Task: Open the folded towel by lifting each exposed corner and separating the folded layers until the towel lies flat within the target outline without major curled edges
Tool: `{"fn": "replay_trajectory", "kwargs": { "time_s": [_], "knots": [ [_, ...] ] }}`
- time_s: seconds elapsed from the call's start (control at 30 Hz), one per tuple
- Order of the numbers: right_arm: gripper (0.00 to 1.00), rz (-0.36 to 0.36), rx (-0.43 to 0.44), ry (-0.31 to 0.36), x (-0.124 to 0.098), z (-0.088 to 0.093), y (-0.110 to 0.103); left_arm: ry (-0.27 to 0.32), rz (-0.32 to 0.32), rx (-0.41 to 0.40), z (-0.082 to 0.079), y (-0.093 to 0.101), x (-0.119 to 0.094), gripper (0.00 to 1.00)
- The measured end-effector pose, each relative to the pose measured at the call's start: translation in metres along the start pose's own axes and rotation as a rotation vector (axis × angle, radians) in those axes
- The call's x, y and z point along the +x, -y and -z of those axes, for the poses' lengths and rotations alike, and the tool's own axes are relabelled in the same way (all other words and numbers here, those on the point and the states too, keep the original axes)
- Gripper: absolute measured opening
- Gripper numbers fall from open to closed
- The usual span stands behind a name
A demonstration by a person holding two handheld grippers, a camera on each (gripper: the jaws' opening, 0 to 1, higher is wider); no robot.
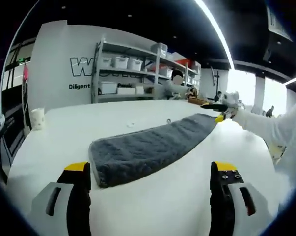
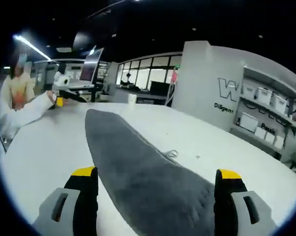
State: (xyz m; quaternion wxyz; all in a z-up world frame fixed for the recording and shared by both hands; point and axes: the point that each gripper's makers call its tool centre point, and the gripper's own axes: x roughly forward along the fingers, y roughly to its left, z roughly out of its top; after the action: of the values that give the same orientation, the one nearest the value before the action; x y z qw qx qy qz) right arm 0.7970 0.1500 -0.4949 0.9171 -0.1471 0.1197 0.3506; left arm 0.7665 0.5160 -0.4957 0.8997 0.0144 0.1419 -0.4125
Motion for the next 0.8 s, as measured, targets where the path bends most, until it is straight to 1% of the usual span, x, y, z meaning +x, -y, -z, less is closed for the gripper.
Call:
{"fn": "replay_trajectory", "kwargs": {
  "time_s": [0.1, 0.2, 0.27, 0.3, 0.33, 0.4, 0.47, 0.53, 0.63, 0.7, 0.73, 0.8],
  "knots": [
    [0.99, -0.052, 0.005, 0.001, 0.037, -0.013, -0.014, 0.001, 0.015, 0.010, -0.001, 0.006, -0.001, 1.00],
    [0.99, -0.091, 0.019, 0.002, 0.069, -0.022, -0.026, 0.004, 0.019, 0.018, -0.003, 0.005, -0.002, 1.00],
    [0.99, -0.099, 0.021, 0.002, 0.076, -0.024, -0.029, 0.005, 0.022, 0.017, -0.003, 0.006, -0.002, 1.00],
    [0.99, -0.131, 0.041, 0.002, 0.096, -0.030, -0.039, 0.008, 0.027, 0.021, -0.004, 0.008, -0.002, 1.00],
    [0.99, -0.145, 0.046, 0.003, 0.104, -0.032, -0.043, 0.012, 0.033, 0.024, -0.005, 0.010, -0.002, 1.00],
    [0.99, -0.167, 0.048, -0.002, 0.116, -0.036, -0.050, 0.013, 0.034, 0.025, -0.006, 0.010, -0.003, 1.00],
    [0.99, -0.196, 0.024, -0.033, 0.132, -0.038, -0.058, 0.015, 0.035, 0.024, -0.007, 0.008, -0.003, 1.00],
    [0.98, -0.214, -0.015, -0.082, 0.143, -0.034, -0.065, 0.018, 0.036, 0.025, -0.008, 0.008, -0.003, 1.00],
    [0.96, -0.253, -0.009, -0.117, 0.160, -0.032, -0.077, 0.024, 0.040, 0.027, -0.009, 0.010, -0.004, 1.00],
    [0.93, -0.264, -0.013, -0.135, 0.164, -0.030, -0.080, 0.023, 0.044, 0.031, -0.009, 0.011, -0.004, 1.00],
    [0.92, -0.273, -0.024, -0.154, 0.170, -0.028, -0.085, 0.020, 0.044, 0.033, -0.009, 0.010, -0.003, 1.00],
    [0.91, -0.282, -0.030, -0.166, 0.177, -0.028, -0.087, 0.018, 0.043, 0.033, -0.009, 0.009, -0.003, 1.00]
  ]
}}
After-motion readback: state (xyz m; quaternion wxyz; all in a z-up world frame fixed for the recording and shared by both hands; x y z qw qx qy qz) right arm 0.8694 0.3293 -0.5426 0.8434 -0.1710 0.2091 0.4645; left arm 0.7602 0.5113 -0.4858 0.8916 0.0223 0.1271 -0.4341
